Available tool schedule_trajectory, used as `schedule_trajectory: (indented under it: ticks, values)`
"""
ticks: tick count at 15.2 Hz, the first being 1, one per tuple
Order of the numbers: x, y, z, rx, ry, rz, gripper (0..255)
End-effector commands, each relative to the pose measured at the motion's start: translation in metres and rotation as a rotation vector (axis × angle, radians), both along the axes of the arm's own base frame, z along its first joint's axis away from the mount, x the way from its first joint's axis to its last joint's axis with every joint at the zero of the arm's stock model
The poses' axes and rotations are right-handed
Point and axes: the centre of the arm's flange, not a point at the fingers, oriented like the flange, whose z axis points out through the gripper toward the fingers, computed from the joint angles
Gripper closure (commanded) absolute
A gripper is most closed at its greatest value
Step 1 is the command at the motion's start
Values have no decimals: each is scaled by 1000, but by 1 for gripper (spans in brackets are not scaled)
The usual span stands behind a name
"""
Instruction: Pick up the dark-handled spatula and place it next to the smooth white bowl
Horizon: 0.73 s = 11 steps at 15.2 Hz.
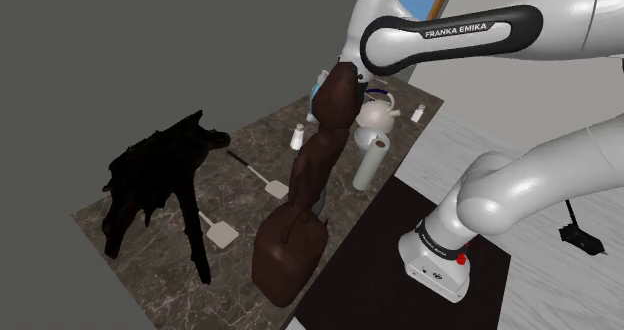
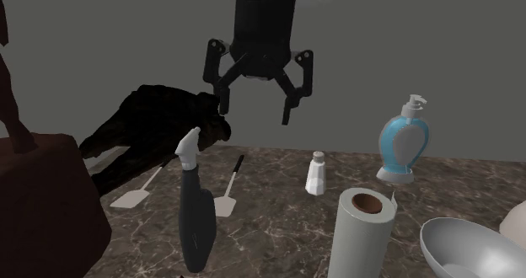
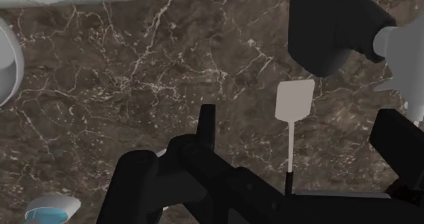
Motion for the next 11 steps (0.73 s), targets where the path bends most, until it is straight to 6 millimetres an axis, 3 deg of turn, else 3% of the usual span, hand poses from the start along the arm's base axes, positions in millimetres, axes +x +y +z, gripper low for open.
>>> schedule_trajectory:
  ticks: [1,11]
  values:
    - [13,11,-17,-7,-16,5,0]
    - [86,65,-108,-44,-76,30,0]
